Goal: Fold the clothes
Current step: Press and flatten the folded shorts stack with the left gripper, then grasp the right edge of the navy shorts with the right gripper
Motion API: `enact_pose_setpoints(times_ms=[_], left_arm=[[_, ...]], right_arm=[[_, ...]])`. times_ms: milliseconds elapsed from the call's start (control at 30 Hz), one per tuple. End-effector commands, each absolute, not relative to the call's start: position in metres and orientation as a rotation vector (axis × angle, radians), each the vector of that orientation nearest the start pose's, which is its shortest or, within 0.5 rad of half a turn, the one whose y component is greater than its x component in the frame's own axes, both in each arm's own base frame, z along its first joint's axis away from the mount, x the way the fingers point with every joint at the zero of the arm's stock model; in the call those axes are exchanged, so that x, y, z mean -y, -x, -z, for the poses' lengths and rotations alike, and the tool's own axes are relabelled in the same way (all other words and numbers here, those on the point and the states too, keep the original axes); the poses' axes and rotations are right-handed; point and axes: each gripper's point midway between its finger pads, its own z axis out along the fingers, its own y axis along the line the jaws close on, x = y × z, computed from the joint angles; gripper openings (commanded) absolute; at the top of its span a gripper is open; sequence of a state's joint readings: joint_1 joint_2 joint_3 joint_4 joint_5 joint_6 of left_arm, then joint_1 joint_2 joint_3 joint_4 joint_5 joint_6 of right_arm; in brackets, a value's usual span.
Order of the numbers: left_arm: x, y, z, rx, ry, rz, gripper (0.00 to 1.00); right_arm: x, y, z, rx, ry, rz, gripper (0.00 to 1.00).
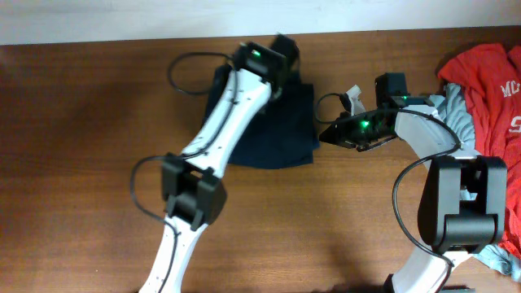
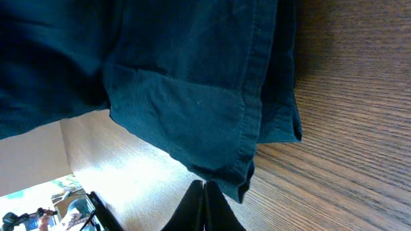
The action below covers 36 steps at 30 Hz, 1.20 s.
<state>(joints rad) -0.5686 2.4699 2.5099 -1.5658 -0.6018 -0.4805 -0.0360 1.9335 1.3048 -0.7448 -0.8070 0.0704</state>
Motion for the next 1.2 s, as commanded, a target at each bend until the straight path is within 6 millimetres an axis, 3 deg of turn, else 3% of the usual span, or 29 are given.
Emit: enact_pose_setpoints(times_ms=[0, 133, 200, 367, 400, 500, 833, 1000, 1167], left_arm=[[0.188, -0.453, -0.096, -2.744, -0.127, -0.756, 0.01], [0.188, -0.451, -0.089, -2.757, -0.141, -0.777, 0.0], [0.18, -0.453, -0.097, -2.751, -0.119, -0.784, 0.01], [0.15, -0.459, -0.134, -2.743, -0.022, -0.772, 0.0], [0.137, -0.466, -0.151, -2.734, 0.02, -0.719, 0.0], [0.113, -0.471, -0.168, -2.732, 0.107, -0.662, 0.04], [0.038, -0.478, -0.156, -2.851, 0.312, -0.565, 0.1], [0.013, -0.479, -0.15, -2.891, 0.432, -0.461, 0.1], [-0.002, -0.479, -0.147, -2.911, 0.51, -0.383, 0.1]], right_arm=[[-0.11, -0.39, -0.084, -2.706, -0.002, -1.171, 0.04], [-0.107, -0.389, -0.081, -2.725, -0.011, -1.142, 0.04], [-0.107, -0.389, -0.081, -2.727, -0.012, -1.143, 0.04], [-0.105, -0.389, -0.08, -2.734, -0.015, -1.125, 0.04], [-0.102, -0.389, -0.077, -2.75, -0.023, -1.094, 0.04], [-0.101, -0.387, -0.074, -2.766, -0.029, -1.074, 0.04], [-0.102, -0.385, -0.074, -2.773, -0.029, -1.08, 0.04], [-0.138, -0.384, -0.093, -2.626, 0.249, -1.233, 0.04], [-0.182, -0.398, -0.094, -2.573, 0.347, -1.179, 0.04]])
